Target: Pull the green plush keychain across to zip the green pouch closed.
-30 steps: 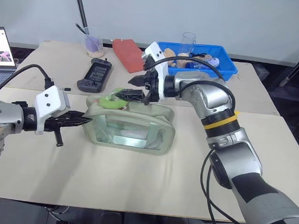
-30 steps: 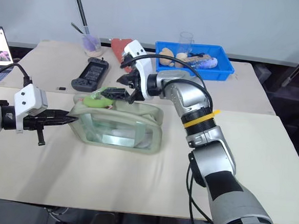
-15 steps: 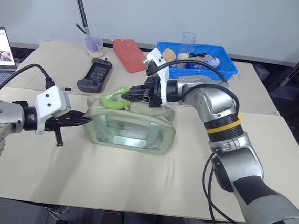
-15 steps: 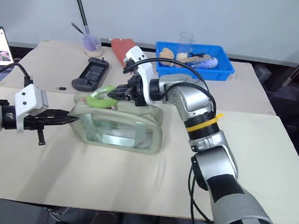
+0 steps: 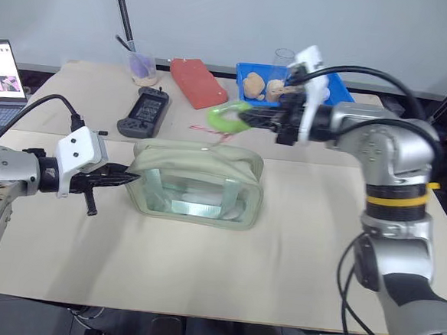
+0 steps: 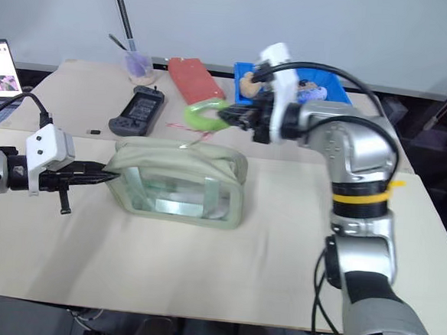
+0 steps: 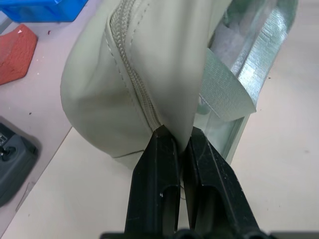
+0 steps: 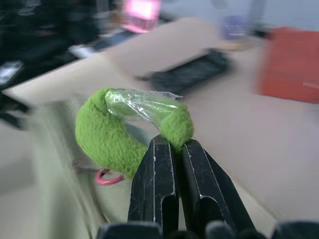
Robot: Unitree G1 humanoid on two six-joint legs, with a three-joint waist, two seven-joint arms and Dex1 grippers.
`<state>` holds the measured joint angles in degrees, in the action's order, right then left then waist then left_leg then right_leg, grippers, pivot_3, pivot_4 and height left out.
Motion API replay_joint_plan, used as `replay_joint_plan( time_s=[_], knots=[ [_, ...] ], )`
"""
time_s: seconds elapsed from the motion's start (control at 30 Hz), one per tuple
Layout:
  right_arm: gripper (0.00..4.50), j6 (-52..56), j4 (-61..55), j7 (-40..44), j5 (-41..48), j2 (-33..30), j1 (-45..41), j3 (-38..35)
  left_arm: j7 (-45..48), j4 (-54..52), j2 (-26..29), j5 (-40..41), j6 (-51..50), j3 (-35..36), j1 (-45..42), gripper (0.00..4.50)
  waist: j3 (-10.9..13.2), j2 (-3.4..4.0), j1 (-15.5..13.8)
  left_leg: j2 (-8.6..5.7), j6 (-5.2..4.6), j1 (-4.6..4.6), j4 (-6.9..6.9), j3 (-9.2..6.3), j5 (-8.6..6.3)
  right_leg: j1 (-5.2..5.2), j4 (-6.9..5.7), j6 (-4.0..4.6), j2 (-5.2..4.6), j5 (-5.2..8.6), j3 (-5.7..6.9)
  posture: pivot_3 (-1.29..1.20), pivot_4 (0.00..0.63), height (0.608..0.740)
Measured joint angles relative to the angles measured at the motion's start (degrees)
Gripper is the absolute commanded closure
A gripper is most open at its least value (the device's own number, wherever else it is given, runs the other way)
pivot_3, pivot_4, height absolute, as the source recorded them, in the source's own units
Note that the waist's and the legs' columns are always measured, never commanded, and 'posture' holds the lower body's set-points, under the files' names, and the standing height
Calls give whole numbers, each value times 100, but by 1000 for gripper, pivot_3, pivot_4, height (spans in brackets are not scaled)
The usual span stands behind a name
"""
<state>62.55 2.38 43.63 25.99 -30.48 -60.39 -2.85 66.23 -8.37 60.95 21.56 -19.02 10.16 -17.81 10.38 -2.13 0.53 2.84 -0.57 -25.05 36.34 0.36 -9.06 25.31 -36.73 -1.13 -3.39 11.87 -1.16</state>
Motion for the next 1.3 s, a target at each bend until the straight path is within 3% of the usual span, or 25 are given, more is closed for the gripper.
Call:
replay_joint_plan(
  time_s=[0.13,0.3,0.4,0.57,0.7,0.73,0.87,1.07,1.13,1.3],
  knots=[
    [4469,143,-294,-215,9,-581,782,-327,35,95,-1,-9,120,-51,-35,4500,0,0,-4,0,0,0,-1,0,0,-1,1,-1,-1,2,-1,0,150,740],
    [4469,140,-655,-555,22,-688,1790,-742,95,133,-4,-4,188,-208,-150,4500,-1,2,16,0,-1,2,0,1,0,-4,0,-15,2,10,-3,0,150,740],
    [4469,-112,-712,-918,20,-130,2602,-967,117,216,-6,-10,222,-287,-217,4500,-16,-1,18,2,-1,17,-4,0,0,-18,2,-39,5,26,-4,0,150,740],
    [4469,-390,-617,-1405,-23,970,3569,-599,161,410,-18,-124,328,-426,-403,4500,-18,13,56,1,-1,25,-4,4,1,-14,-7,-42,8,26,-17,0,150,740],
    [4469,-677,-618,-1513,-77,1181,3698,-329,175,447,-56,-143,401,-437,-409,4500,-19,15,53,1,-1,37,-4,6,1,-22,-8,-38,9,30,-19,0,150,740],
    [4111,-727,-618,-1498,-78,1167,3671,-312,169,460,-67,-140,405,-429,-407,4500,-19,15,51,2,-1,37,-4,5,1,-22,-8,-36,8,30,-19,0,150,740],
    [2631,-793,-630,-1029,-1,500,3483,-258,174,502,-114,-63,295,-311,-322,2863,-16,17,42,1,-1,34,-4,10,1,-19,-6,-16,7,43,-22,0,150,740],
    [579,-1167,-727,695,16,-1485,3490,-161,253,716,3,313,-235,262,3,4,-12,19,20,0,-1,28,-10,15,0,-14,2,-26,6,51,-25,0,150,740],
    [30,-1441,-730,1379,3,-2204,3631,-153,359,826,181,377,-429,526,292,0,-11,20,21,0,-1,34,-22,23,-1,-13,5,-14,3,61,-29,0,150,740],
    [30,-2327,-688,2667,-21,-3224,4080,-244,339,1318,409,300,-604,1252,1114,0,-11,20,60,9,-1,63,-42,40,-2,-13,-1,3,2,73,-36,0,150,740]
  ],
)
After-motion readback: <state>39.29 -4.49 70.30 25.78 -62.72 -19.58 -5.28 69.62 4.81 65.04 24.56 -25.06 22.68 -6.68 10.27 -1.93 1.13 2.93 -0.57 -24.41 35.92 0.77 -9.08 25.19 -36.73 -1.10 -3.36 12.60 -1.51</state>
